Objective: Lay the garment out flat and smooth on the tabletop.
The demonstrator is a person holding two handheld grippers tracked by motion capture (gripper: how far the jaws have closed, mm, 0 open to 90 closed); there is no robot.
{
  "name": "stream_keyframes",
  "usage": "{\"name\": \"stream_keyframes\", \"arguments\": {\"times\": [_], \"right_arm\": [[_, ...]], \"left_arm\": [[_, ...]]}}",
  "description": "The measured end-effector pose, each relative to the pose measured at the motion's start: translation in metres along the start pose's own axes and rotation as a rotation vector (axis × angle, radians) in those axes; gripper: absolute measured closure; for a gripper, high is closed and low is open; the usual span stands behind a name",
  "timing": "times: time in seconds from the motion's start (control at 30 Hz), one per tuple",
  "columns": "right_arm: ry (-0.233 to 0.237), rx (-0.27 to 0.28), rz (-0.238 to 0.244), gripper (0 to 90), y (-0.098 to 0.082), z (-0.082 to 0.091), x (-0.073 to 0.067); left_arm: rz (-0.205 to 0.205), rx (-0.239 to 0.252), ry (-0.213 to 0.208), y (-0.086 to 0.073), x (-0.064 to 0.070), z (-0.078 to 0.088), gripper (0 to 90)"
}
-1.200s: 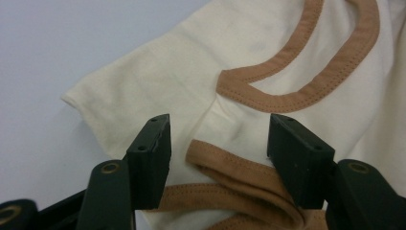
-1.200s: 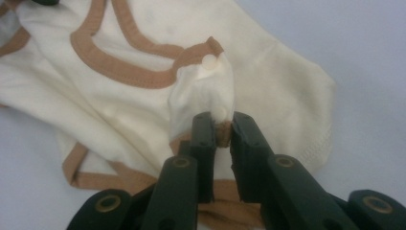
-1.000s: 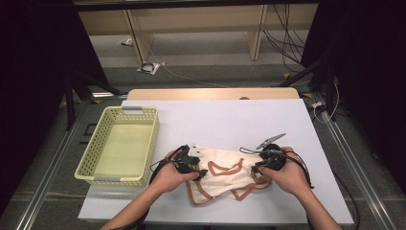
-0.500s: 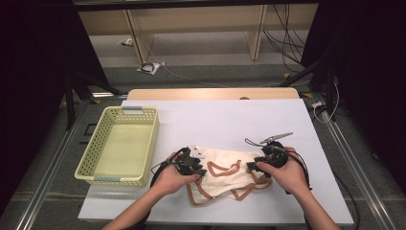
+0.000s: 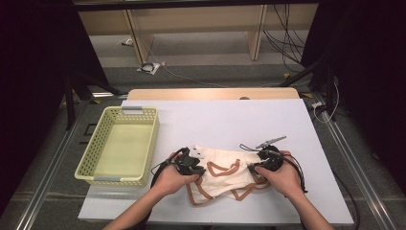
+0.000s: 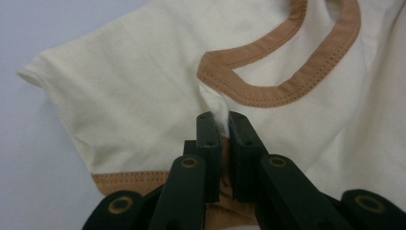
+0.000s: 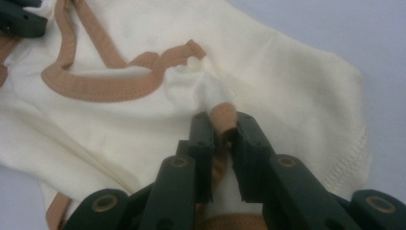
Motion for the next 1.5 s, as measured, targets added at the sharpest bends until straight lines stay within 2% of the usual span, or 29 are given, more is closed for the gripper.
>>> {"name": "stream_keyframes", "arguments": {"times": [0.07, 0.17, 0.27, 0.43, 0.47, 0.57, 0.67, 0.73, 0.83, 1.0, 1.17, 1.27, 1.5], "right_arm": [[0.013, 0.013, 0.012, 75.8, 0.002, 0.002, -0.003], [0.063, -0.008, -0.003, 57.9, -0.001, 0.006, -0.008], [0.05, 0.046, -0.038, 52.5, 0.006, 0.012, -0.002], [0.018, 0.12, -0.144, 52.8, 0.019, 0.015, 0.014], [0.012, 0.119, -0.172, 53.8, 0.02, 0.012, 0.016], [0.009, 0.086, -0.195, 58.7, 0.019, -0.001, 0.02], [0.015, 0.041, -0.186, 63.3, 0.016, -0.008, 0.017], [0.006, 0.027, -0.164, 64.5, 0.015, -0.009, 0.014], [0.003, -0.006, -0.134, 71.0, 0.011, -0.007, 0.009], [0.002, -0.006, -0.103, 78.9, 0.01, -0.006, 0.005], [-0.026, 0.057, -0.041, 79.4, 0.019, 0.007, 0.0], [-0.053, 0.108, -0.029, 79.4, 0.024, 0.02, 0.0], [-0.083, 0.229, 0.0, 79.3, 0.033, 0.042, -0.001]], "left_arm": [[-0.001, 0.003, -0.001, 0.0, 0.0, 0.002, 84.6], [-0.006, 0.005, -0.001, 0.001, 0.0, 0.002, 84.6], [-0.004, 0.006, 0.0, 0.001, 0.0, 0.002, 84.5], [0.001, 0.005, 0.0, 0.001, 0.0, 0.001, 84.4], [0.003, 0.006, -0.001, 0.001, 0.0, 0.0, 84.4], [0.004, 0.006, 0.0, 0.001, 0.0, 0.0, 84.3], [0.005, 0.005, -0.001, 0.001, -0.001, 0.001, 84.3], [0.008, 0.006, -0.002, 0.001, -0.001, 0.001, 84.3], [0.008, 0.007, 0.0, 0.001, -0.001, 0.002, 84.4], [0.014, 0.021, -0.004, 0.004, -0.001, 0.005, 85.3], [0.04, 0.065, -0.012, 0.012, -0.001, 0.015, 85.6], [0.055, 0.112, -0.015, 0.019, -0.002, 0.023, 85.7], [0.08, 0.229, -0.034, 0.032, -0.004, 0.043, 85.7]]}}
Point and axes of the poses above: each handheld gripper's, and its own axes: z roughly backward along the jaws, y roughly out of its top, x roughly to its right, the point moved 10 cm from there along -z, roughly forward along the jaws, and after that the axes turned 13 degrees about z, right-handed, at the moved point
